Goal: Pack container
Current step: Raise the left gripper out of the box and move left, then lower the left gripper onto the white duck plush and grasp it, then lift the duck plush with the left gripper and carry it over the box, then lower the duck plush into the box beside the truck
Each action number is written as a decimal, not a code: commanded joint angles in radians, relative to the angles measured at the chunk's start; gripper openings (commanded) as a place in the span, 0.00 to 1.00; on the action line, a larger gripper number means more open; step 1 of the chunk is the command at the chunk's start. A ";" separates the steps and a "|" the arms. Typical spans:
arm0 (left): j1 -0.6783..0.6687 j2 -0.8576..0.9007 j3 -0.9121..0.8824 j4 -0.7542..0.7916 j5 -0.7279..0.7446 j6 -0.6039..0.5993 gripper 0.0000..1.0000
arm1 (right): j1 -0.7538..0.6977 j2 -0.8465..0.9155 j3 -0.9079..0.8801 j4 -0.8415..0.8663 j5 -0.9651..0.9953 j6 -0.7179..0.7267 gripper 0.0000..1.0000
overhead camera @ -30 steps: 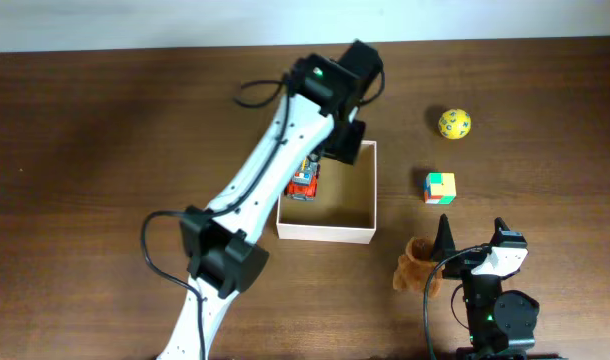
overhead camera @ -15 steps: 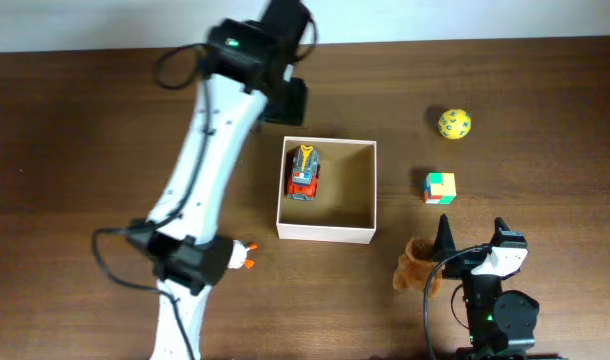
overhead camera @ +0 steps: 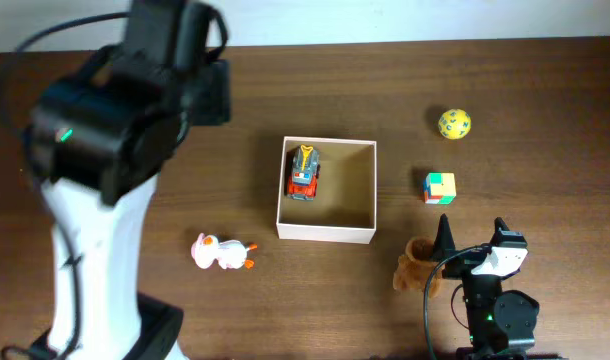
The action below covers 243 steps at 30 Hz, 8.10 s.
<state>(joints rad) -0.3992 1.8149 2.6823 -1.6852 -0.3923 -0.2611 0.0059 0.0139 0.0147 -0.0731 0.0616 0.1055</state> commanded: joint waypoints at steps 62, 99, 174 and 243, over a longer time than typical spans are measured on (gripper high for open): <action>0.193 -0.334 -1.582 0.592 0.357 -0.331 0.76 | -0.006 -0.010 -0.009 -0.001 -0.002 0.003 0.99; 0.193 -0.253 -1.802 0.861 0.471 -0.984 0.58 | -0.006 -0.010 -0.009 -0.001 -0.002 0.003 0.99; -0.053 -0.239 -1.117 0.795 0.525 -0.156 0.02 | -0.006 -0.010 -0.009 -0.001 -0.002 0.003 0.99; -0.207 -0.080 -1.117 0.695 0.505 0.664 0.02 | -0.006 -0.010 -0.009 -0.001 -0.002 0.003 0.99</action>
<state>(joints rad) -0.6022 1.7302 1.5471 -0.9817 0.1600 0.1081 0.0059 0.0139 0.0147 -0.0731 0.0612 0.1051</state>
